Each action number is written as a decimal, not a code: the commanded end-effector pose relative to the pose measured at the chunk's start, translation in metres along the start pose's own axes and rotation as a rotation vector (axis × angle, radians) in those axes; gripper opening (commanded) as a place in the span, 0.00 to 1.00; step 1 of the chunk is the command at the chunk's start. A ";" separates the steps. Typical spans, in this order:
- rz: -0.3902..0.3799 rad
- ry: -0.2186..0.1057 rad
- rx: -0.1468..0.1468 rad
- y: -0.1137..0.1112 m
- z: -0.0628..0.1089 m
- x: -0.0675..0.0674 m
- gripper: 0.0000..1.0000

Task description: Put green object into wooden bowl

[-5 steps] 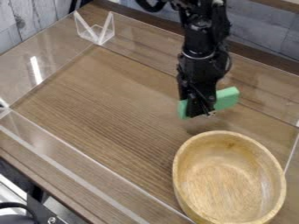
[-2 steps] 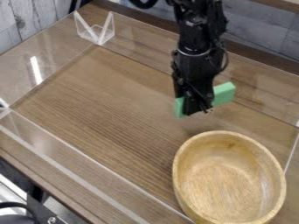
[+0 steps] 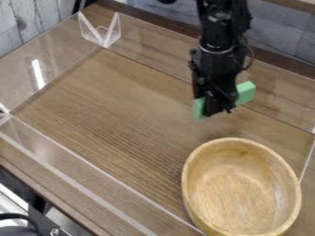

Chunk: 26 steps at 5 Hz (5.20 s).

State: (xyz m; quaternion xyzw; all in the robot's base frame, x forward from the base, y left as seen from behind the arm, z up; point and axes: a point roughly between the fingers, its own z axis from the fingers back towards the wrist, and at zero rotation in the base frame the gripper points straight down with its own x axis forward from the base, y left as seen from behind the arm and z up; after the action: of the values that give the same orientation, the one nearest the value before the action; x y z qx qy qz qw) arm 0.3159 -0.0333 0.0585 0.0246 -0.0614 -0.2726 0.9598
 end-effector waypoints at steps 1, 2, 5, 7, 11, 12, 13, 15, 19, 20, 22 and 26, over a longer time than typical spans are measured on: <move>-0.015 -0.048 0.028 0.014 0.004 0.002 0.00; -0.006 -0.050 0.033 0.021 -0.001 -0.009 0.00; -0.061 -0.068 0.023 0.033 0.003 -0.012 0.00; -0.091 -0.072 0.017 0.019 0.007 0.005 0.00; -0.064 -0.078 0.040 0.025 0.020 0.001 0.00; -0.068 -0.086 0.016 -0.011 0.023 -0.002 0.00; -0.025 -0.089 0.002 -0.047 0.028 0.002 0.00; -0.001 -0.097 -0.039 -0.103 0.029 -0.004 0.00; -0.112 -0.077 -0.078 -0.151 0.037 -0.022 0.00; -0.105 -0.081 -0.084 -0.153 0.038 -0.022 1.00; -0.042 -0.080 -0.086 -0.137 0.032 -0.029 1.00; -0.169 -0.102 -0.129 -0.141 0.013 -0.020 1.00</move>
State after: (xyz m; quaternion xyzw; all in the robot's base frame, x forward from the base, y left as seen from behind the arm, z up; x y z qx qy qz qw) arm 0.2213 -0.1392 0.0483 -0.0429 -0.0730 -0.3516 0.9323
